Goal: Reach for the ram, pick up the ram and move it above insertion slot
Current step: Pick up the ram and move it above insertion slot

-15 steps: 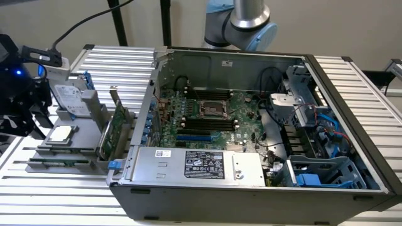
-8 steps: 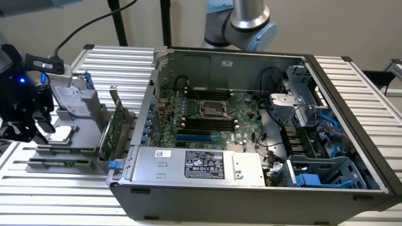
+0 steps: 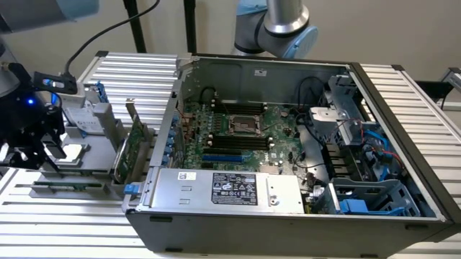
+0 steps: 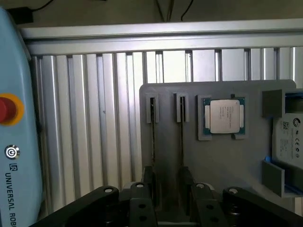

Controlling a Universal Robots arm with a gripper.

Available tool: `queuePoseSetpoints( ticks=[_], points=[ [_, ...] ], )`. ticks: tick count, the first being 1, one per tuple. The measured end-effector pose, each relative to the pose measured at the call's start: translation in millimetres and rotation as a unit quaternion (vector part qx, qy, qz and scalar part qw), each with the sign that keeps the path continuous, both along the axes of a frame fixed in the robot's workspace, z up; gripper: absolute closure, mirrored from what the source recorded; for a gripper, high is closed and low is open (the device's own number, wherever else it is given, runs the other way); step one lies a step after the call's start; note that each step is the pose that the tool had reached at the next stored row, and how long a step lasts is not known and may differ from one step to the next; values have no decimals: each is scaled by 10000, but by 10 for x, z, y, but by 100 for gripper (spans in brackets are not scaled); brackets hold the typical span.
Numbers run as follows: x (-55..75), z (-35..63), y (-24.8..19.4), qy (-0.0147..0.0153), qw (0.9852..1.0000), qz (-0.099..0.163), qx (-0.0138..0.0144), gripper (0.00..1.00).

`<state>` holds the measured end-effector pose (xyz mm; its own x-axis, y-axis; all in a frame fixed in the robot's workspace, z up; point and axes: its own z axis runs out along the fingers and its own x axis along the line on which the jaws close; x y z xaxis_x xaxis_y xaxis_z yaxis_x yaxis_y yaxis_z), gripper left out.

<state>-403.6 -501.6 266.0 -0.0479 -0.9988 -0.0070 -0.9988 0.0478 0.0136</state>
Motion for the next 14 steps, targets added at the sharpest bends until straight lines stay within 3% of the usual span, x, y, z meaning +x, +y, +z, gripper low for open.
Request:
queuePoseSetpoints(
  ticks=[14],
  points=[
    [0, -253, -39, 0, 10000, 83, 0, 64]
  ],
)
